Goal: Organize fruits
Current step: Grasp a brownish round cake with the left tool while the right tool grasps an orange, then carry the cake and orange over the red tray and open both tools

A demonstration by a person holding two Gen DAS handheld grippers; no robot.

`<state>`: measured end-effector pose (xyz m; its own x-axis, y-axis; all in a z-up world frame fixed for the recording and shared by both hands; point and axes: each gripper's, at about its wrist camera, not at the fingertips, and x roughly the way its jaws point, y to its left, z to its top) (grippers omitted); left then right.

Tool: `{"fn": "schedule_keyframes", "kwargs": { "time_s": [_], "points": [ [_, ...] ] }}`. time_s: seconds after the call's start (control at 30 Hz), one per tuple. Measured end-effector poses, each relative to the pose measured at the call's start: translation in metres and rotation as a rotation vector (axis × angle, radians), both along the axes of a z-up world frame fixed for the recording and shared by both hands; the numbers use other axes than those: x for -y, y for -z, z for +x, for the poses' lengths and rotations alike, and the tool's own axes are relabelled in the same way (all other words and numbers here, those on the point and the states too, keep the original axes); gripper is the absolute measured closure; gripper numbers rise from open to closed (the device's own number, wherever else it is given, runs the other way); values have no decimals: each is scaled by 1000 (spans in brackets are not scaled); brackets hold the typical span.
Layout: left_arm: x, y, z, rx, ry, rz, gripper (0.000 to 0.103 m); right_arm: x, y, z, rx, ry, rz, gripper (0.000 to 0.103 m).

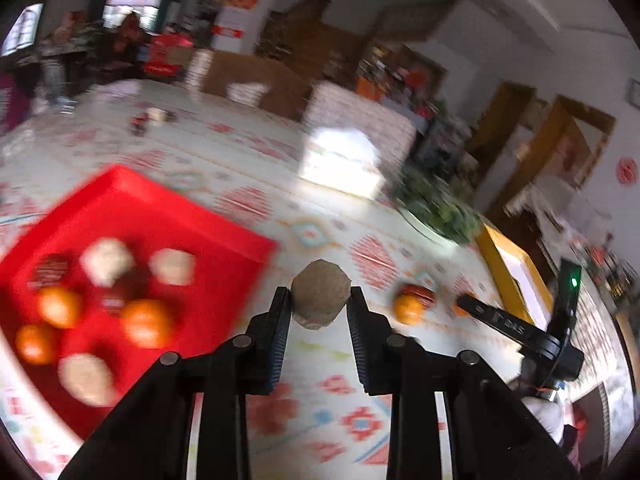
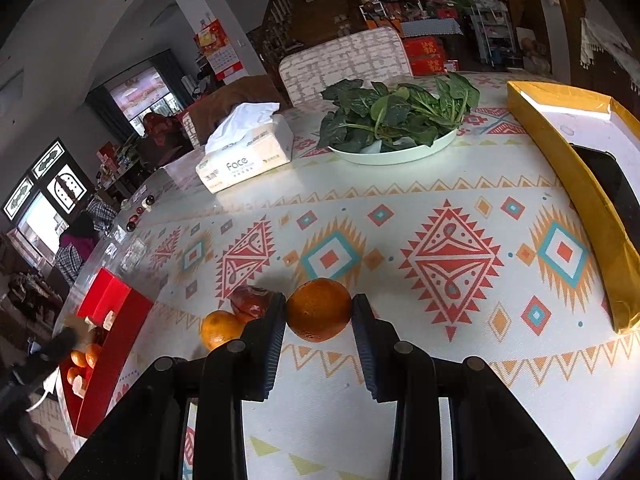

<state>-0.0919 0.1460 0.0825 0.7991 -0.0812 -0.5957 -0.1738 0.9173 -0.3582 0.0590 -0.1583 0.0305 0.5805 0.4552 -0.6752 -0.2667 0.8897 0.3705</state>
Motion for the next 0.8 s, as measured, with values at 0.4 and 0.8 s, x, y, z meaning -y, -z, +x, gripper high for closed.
{"fn": "schedule_keyframes", "kwargs": {
  "time_s": [0.4,0.8],
  "points": [
    [-103,-10,-76,33,-327,101,75,-24,-19,-18,56,-23,-26,66],
    [-127,22,-85,1,-300,9,75,-158,-55,-87,78,-361,5,66]
  ]
}}
